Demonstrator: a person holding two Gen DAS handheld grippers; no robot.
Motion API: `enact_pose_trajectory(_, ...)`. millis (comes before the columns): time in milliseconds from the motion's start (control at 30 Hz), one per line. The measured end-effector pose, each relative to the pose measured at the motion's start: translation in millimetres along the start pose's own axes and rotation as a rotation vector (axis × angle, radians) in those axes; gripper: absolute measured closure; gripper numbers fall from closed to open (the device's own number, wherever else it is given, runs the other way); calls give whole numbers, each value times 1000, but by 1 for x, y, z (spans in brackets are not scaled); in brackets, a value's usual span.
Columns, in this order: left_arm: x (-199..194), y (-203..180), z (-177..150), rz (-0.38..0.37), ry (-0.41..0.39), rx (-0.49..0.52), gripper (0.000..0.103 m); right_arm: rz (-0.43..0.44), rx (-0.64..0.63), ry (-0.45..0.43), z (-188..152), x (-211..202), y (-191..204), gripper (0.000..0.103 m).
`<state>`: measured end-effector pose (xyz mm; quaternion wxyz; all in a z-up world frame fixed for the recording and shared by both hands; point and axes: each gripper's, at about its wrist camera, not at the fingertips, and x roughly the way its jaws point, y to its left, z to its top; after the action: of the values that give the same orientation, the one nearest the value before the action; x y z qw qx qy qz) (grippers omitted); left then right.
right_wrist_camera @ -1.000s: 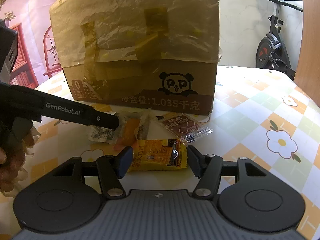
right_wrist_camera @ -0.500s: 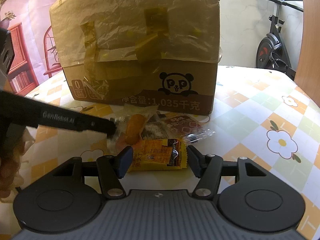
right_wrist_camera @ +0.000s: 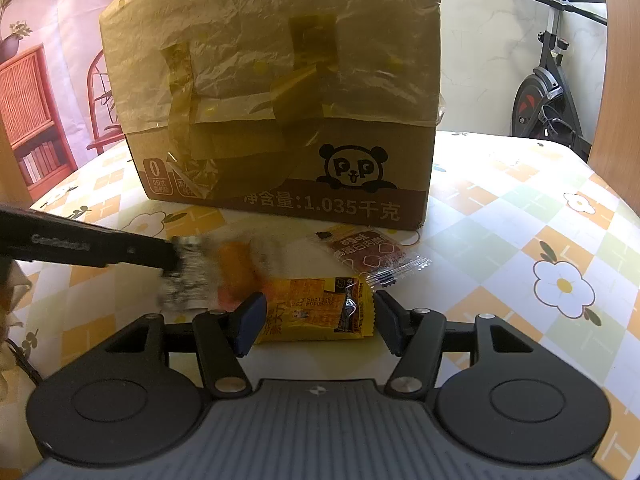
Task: Organize snacks
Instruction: 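Reach the left tool toward the silver-wrapped candy and position around it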
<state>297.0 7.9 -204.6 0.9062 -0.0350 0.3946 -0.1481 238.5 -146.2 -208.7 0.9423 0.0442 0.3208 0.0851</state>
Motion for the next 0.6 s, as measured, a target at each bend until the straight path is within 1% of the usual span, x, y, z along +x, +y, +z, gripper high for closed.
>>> enact_pose_trajectory(133,-11,18,-7,43,13,-24,100,0,0,0,0,0,0,41)
enact_pose_trajectory(233,-15,21,-7,38,29,-29,97,0,0,0,0,0,0,41)
enact_pose_trajectory(267,-17,22,-7,48,29,-26,95,-1,0,0,0,0,1,41)
enact_pose_trajectory(300,-17,21,-6,67,25,-18,92,0,0,0,0,0,0,41)
enact_pose_trajectory(333,-18,21,-5,85,16,-11,81,0,0,0,0,0,0,41)
enact_pose_trajectory(367,-21,24,-4,93,2,-10,64,0,0,0,0,0,0,41)
enact_pose_trajectory(400,-22,25,-3,89,-11,-14,59,0,0,0,0,0,0,41)
enact_pose_trajectory(467,-20,27,2,53,-27,-16,57,0,0,0,0,0,0,41)
enact_pose_trajectory(533,-15,26,8,20,-34,11,57,0,0,0,0,0,0,41)
enact_pose_trajectory(600,-6,24,13,-12,-16,46,57,0,0,0,0,0,0,41)
